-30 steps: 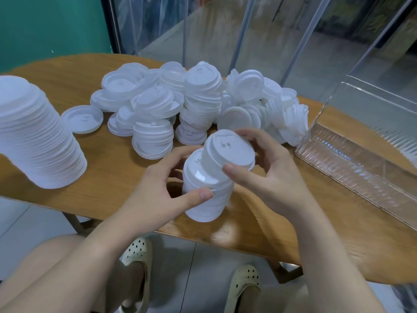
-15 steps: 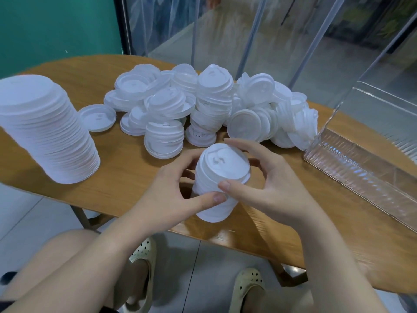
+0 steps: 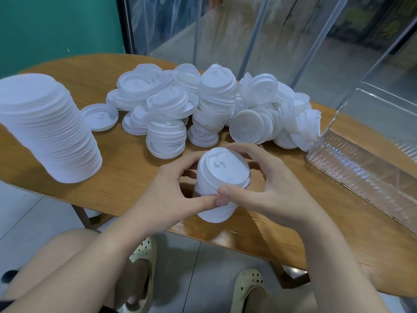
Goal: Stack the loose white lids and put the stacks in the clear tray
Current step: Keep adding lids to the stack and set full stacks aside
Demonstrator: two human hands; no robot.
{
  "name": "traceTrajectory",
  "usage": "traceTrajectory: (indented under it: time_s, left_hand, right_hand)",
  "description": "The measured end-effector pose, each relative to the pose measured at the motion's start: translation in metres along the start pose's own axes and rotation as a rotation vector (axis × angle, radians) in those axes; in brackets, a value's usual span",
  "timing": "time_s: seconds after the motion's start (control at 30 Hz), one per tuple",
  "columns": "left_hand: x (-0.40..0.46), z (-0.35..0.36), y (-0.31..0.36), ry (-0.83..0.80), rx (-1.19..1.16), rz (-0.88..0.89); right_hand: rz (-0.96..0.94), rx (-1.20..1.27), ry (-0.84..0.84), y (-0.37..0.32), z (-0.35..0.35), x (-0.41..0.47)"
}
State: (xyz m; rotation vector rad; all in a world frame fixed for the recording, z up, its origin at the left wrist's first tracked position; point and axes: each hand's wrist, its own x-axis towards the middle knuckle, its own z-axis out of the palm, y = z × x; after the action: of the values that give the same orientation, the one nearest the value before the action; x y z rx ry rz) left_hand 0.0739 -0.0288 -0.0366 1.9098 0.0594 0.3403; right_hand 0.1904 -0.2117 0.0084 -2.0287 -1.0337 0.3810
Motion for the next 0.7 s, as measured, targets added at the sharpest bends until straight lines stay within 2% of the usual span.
traceTrajectory:
  time_s: [0.23, 0.3, 0.37, 0.47, 0.57, 0.7]
  left_hand:
    - [0.000, -0.001, 0.000, -0.006, 0.002, -0.017]
    - [0.000, -0.002, -0.001, -0.006, 0.004, -0.021]
    - [0.000, -0.002, -0.002, -0.008, 0.011, -0.025]
    - [0.001, -0.002, -0.002, -0.016, 0.014, -0.028]
    - [0.001, -0.002, -0.003, -0.020, 0.008, -0.023]
    - [0.001, -0.003, -0.003, -0.021, -0.004, -0.008]
  right_hand:
    - [-0.015, 0.074, -0.031, 0.007, -0.002, 0.003]
    - [-0.024, 0.190, 0.096, 0.018, -0.005, 0.011]
    - [0.006, 0.266, 0.304, 0.034, -0.008, 0.025]
    - [0.036, -0.004, 0.519, 0.067, -0.012, 0.049]
    - [-0.013, -0.318, 0.570, 0.094, -0.012, 0.070]
    - [-0.048, -0.454, 0.602, 0.098, -0.005, 0.091]
